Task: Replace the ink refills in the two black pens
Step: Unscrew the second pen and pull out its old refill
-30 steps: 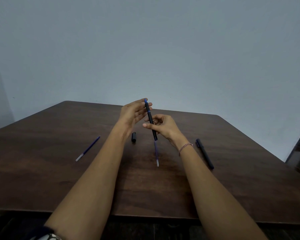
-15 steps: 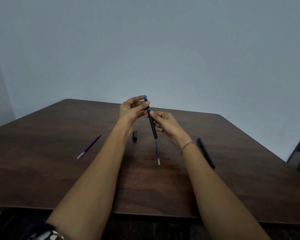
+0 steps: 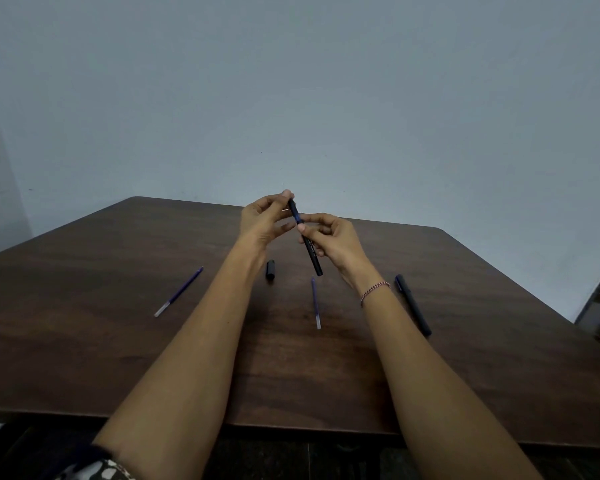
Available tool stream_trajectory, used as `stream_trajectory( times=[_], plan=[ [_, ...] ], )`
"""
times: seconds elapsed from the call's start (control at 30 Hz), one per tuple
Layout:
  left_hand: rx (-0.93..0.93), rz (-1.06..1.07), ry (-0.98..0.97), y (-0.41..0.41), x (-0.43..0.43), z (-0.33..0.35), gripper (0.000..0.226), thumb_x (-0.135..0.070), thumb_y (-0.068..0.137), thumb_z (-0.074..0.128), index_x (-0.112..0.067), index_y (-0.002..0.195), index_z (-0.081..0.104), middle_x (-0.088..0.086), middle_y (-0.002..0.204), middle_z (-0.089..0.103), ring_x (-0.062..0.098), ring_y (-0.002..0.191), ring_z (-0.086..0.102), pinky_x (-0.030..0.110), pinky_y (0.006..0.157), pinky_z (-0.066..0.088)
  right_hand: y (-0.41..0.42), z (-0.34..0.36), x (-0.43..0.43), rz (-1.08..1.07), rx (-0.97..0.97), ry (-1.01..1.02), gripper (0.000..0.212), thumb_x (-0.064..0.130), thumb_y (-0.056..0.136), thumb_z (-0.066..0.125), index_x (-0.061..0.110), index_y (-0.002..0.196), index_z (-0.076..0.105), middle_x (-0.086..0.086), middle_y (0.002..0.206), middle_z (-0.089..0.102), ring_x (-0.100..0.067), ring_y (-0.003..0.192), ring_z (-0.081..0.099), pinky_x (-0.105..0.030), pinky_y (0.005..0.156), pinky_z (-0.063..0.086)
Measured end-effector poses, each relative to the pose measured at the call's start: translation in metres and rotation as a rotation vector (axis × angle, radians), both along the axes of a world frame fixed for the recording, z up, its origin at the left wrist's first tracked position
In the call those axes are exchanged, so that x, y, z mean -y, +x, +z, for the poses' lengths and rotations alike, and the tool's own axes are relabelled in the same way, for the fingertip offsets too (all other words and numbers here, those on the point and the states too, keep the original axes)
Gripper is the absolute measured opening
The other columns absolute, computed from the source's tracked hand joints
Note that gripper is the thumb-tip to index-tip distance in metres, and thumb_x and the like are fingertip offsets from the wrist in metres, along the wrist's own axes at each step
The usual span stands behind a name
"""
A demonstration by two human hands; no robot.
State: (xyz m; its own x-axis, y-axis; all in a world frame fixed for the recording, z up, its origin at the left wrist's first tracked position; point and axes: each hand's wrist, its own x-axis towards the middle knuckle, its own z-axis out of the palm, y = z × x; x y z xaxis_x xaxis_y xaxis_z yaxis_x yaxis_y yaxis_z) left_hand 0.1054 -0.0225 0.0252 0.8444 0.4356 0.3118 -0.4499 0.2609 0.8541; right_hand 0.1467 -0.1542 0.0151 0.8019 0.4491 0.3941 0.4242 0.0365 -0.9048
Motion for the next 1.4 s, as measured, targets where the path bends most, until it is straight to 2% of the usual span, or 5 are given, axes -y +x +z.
stream_trajectory(
  times=[0.67, 0.8, 1.0, 1.17, 1.4],
  plan=[
    [-0.048, 0.105, 0.000, 0.001, 0.002, 0.002, 0.016, -0.016, 0.080, 0.072, -0.009, 0.082, 0.057, 0.003, 0.073, 0.058, 0.012, 0.066, 0.060, 0.023, 0.060, 0.057, -0.003, -0.002, -0.003, -0.057, 0.116, -0.150, 0.012, 0.025, 0.083, 0.071, 0.024, 0.094, 0.065, 0.000, 0.073, 0.068, 0.002, 0.061, 0.065, -0.012, 0.047, 0.044],
    [-0.030, 0.001, -0.054, -0.001, 0.001, 0.004, 0.016, -0.020, 0.085, 0.067, -0.006, 0.090, 0.062, 0.005, 0.077, 0.066, 0.013, 0.069, 0.067, 0.023, 0.058, 0.055, -0.001, -0.001, -0.001, -0.080, 0.111, -0.147, 0.011, 0.026, 0.085, 0.069, 0.023, 0.095, 0.064, -0.005, 0.074, 0.067, 0.000, 0.062, 0.064, -0.014, 0.048, 0.045],
    [0.020, 0.034, 0.002, -0.004, 0.002, 0.003, 0.019, 0.000, 0.083, 0.065, 0.000, 0.102, 0.065, 0.005, 0.087, 0.065, 0.015, 0.080, 0.064, 0.027, 0.072, 0.058, -0.002, -0.001, 0.001, -0.080, 0.121, -0.160, 0.009, 0.025, 0.085, 0.068, 0.027, 0.092, 0.063, -0.004, 0.072, 0.066, -0.016, 0.072, 0.066, -0.013, 0.048, 0.044],
    [0.084, 0.134, -0.159, -0.005, -0.004, 0.007, 0.014, -0.001, 0.081, 0.068, -0.004, 0.095, 0.063, 0.006, 0.083, 0.064, 0.015, 0.071, 0.064, 0.027, 0.071, 0.058, -0.002, -0.002, -0.001, -0.065, 0.127, -0.172, 0.007, 0.024, 0.084, 0.069, 0.028, 0.086, 0.064, 0.001, 0.064, 0.061, -0.032, 0.084, 0.068, -0.014, 0.047, 0.043],
    [0.121, 0.235, -0.356, -0.002, -0.010, 0.007, 0.008, -0.002, 0.082, 0.067, -0.008, 0.083, 0.063, 0.005, 0.075, 0.064, 0.011, 0.059, 0.064, 0.023, 0.065, 0.057, 0.001, -0.002, 0.000, -0.071, 0.108, -0.143, 0.009, 0.022, 0.085, 0.068, 0.027, 0.088, 0.062, 0.002, 0.066, 0.062, -0.020, 0.077, 0.068, -0.014, 0.045, 0.042]
  ],
)
